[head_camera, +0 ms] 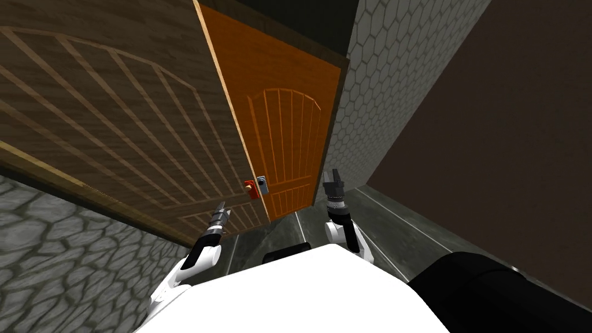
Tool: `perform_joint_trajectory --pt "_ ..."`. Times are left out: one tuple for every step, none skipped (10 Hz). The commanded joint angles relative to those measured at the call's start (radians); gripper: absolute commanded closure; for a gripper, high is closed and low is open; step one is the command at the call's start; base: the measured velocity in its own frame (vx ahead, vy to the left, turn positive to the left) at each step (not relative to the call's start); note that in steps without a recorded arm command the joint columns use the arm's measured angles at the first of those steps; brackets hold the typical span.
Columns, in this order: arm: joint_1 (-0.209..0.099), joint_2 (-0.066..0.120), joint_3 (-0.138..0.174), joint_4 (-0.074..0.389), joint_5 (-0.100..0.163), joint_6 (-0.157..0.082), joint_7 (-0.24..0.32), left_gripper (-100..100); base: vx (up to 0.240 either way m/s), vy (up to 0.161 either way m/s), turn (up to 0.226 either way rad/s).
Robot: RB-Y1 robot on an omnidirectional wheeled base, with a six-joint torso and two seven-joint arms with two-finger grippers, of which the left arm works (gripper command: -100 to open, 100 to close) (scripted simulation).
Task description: Pull the door open
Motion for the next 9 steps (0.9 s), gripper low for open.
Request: perform_joint_trajectory --pt "-0.005 0.002 0.014 0.004 0.001 0.011 -0.005 -100 0.148 0.093 0.02" --pt "-0.009 0.0 0.015 0.007 0.0 0.011 -0.006 -100 0.175 0.041 -0.025" --pt "-0.017 -0.003 0.012 0.008 -0.001 0.01 -0.007 -100 0.203 0.031 -0.064" --pt "-0.028 -0.01 0.005 0.007 -0.002 0.008 -0.008 -100 0.205 -0.005 -0.107" --pt "-0.042 -0.018 -0.007 0.003 -0.005 0.007 -0.009 -100 0.242 -0.072 -0.187" --pt "-0.058 -0.028 -0.021 -0.003 -0.007 0.005 -0.009 -100 0.225 -0.121 -0.185" --pt "-0.048 -0.018 -0.012 -0.007 -0.005 0.013 -0.007 -100 0.093 -0.057 -0.027" --pt "-0.048 -0.018 -0.012 -0.007 -0.005 0.013 -0.007 100 -0.008 0.007 0.029" --pt "-0.048 -0.018 -0.012 -0.007 -0.005 0.013 -0.007 100 -0.029 0.023 -0.008"
